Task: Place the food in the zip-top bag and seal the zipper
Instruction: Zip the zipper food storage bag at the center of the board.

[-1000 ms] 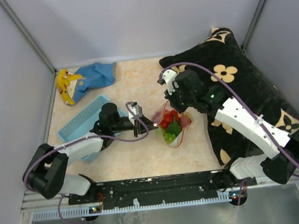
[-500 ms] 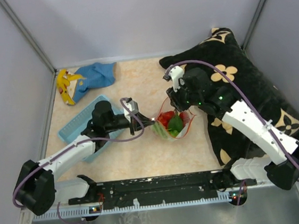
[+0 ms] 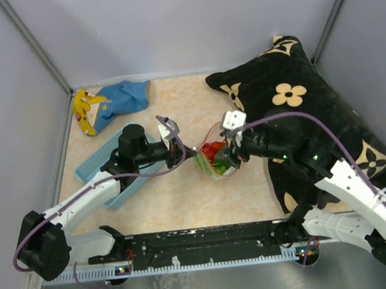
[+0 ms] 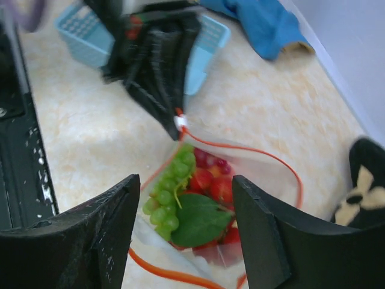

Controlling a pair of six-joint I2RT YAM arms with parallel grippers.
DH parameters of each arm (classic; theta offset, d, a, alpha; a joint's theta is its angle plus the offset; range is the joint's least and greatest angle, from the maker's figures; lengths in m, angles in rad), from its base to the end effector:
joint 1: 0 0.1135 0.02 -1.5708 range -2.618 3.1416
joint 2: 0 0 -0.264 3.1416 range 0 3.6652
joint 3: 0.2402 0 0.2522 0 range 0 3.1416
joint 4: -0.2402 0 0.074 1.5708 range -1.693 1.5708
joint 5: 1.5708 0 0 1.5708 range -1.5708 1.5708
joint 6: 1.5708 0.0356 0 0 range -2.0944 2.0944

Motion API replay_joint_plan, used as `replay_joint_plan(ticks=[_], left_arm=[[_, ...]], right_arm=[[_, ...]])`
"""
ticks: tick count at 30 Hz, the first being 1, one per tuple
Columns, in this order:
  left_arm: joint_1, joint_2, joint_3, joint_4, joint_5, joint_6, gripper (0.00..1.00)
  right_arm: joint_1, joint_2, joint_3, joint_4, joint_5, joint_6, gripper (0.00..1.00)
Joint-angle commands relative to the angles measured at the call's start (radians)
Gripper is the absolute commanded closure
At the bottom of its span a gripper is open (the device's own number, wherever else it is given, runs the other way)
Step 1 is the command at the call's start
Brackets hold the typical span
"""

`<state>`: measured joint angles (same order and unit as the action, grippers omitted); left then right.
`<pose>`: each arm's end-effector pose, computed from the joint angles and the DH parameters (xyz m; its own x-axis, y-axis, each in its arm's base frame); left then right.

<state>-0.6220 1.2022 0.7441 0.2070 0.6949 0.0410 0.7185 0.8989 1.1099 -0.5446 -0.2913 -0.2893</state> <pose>0.2056 -0.1754 0.2801 -0.1628 0.1554 -0.9743 0.9591 0.2567 -0.1193 0.1324 0.1293 0.3947 0.0019 -0.3613 -0.9324 -0.8704 0.4584 -0.1794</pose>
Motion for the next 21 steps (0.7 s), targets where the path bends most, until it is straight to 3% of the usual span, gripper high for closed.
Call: replay_joint_plan(ticks=[1, 6, 11, 21], left_arm=[[-0.003, -0.024, 0.046, 0.001, -0.005, -0.032, 1.0], [-0.002, -0.039, 0.044, 0.002, 0.007, -0.036, 1.0], [-0.002, -0.053, 0.034, 0.015, 0.019, -0.04, 1.0], [-0.003, -0.073, 0.024, 0.015, 0.028, -0.029, 1.0]], right_arm=[[0.104, -0.027, -0.08, 0.18, -0.123, -0.235, 0.37], [0.118, 0.027, -0.101, 0.27, -0.18, -0.315, 0.41], [0.118, 0.13, -0.072, 0.315, -0.188, -0.322, 0.58], [0.118, 0.222, -0.068, 0.386, -0.162, -0.337, 0.59]])
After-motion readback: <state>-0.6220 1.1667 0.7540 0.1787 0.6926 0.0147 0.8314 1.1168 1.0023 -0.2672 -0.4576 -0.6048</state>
